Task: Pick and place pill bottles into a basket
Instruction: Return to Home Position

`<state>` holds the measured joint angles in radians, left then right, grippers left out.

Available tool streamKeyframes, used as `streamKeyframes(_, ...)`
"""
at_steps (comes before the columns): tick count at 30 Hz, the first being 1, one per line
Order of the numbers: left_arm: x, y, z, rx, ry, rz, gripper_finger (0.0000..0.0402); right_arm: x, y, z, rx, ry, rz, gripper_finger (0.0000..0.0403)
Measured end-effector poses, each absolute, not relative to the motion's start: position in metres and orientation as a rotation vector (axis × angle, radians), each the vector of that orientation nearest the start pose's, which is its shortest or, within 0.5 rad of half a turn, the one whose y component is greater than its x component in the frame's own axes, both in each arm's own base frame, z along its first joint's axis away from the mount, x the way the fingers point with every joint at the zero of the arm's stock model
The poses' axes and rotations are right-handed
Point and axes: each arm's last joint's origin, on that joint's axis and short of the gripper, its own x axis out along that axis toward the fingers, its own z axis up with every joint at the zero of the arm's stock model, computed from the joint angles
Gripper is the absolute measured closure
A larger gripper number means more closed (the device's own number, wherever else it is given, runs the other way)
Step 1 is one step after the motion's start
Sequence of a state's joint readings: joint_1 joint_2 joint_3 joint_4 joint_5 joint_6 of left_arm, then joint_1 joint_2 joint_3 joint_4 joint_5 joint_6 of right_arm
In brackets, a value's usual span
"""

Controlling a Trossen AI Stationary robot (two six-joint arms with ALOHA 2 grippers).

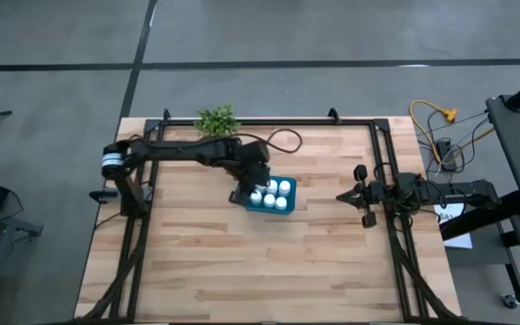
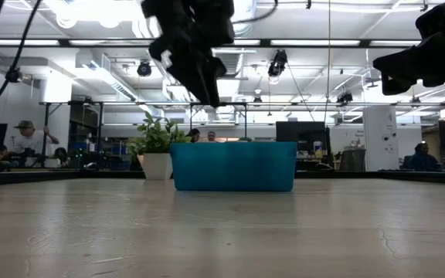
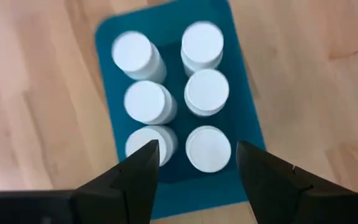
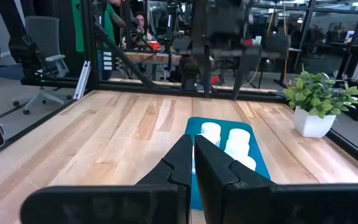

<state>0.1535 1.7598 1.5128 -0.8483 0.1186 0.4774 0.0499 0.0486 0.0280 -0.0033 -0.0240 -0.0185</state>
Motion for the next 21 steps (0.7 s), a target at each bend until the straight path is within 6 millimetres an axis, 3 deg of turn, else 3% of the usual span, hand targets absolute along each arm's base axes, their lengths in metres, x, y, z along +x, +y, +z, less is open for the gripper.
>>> streamKeyframes(6,0.334,0.048,0.312,0.286,0.963,-0.185,0.0209,0.099,0.006,0.169,-0.019,0.023,0.074,0.0394)
streamKeyframes(11,0.304,0.043,0.331,0.297,0.917,-0.119,0.0246,0.099,0.006,0.169,-0.019,0.021,0.074,0.0394)
streamKeyframes(16,0.271,0.039,0.342,0.3,0.857,-0.092,0.0295,0.099,0.006,0.169,-0.019,0.022,0.074,0.0394)
streamKeyframes(21,0.239,0.034,0.341,0.303,0.761,-0.065,0.0334,0.099,0.006,0.169,-0.019,0.023,0.074,0.0394)
